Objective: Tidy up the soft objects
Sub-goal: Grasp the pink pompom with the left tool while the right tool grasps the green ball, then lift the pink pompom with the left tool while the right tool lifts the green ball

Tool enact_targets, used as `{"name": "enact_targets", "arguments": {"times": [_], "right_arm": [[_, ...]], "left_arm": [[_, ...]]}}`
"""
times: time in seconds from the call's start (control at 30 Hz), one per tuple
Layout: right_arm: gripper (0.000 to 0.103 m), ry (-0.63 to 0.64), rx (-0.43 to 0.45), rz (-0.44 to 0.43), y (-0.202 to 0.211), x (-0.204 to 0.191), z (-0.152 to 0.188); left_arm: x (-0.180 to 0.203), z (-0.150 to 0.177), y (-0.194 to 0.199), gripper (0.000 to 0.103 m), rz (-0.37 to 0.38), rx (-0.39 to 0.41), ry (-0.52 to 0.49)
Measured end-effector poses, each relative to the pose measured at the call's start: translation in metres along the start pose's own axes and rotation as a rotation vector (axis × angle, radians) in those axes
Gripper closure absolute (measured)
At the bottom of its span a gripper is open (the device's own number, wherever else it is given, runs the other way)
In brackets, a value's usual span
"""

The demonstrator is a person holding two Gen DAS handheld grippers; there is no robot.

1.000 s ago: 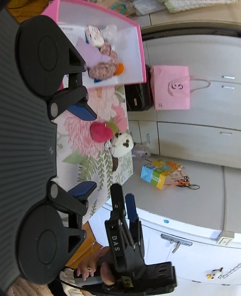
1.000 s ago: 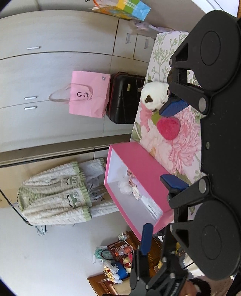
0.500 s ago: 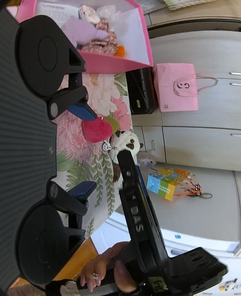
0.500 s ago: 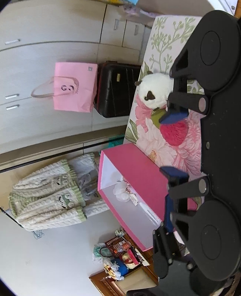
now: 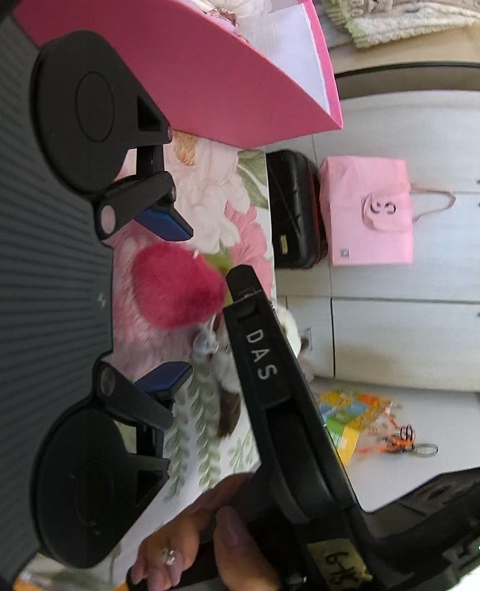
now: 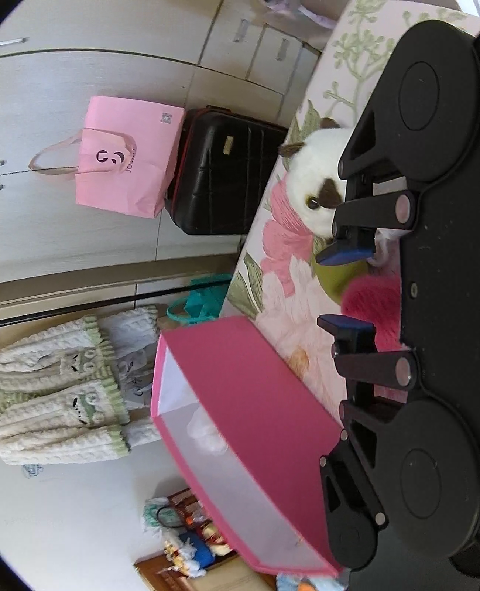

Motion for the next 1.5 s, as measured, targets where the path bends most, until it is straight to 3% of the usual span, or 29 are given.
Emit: {"name": "enact_targets", "arguments": {"times": [0.27,0.33,0.43,0.8,0.97,1.2,1.5], "right_arm": [[0.069,0.014,-0.034,0.007,-0.025,0.007,0.003],[0.069,0.018,-0.044,0.003,-0.027,0.007,0.007],[0.068,0.025,-0.041,0.006,-0.027,0.005,0.009],[0.059,0.026,-0.083,0.019,-0.032,0.004,0.013],[0.052,0.086,-0.112,0.035,-0.035,-0.002,0.017],[0.056,0.158,-0.106,0.076,-0.029,-0.011,0.02],[0.056,0.112,-0.042,0.071,-0.004,-0.028,0.016]], "left_arm": [[-0.009,0.012,-0.02,0.037,-0.043,-0.037,0.02],[-0.01,0.015,-0.021,0.051,-0.045,-0.053,0.007],[-0.012,0.018,-0.02,0.055,-0.029,-0.057,0.027],[-0.008,0.021,-0.006,0.058,0.017,-0.052,0.031],[-0.007,0.023,-0.003,0.058,0.025,-0.069,0.028],[-0.004,0.026,0.008,0.058,0.043,-0.074,0.014],[-0.006,0.025,0.035,0.058,0.059,-0.062,0.023]]}}
Point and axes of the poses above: each gripper's, at about its wrist camera, not at the fingertips, and y roughly against the way its jaws point, x to its right, z to its underside, the point moved 8 cm from there along -y, roughly the way its jaws point, and after that the axes turned 12 degrees about x, right-handed, at the moved point
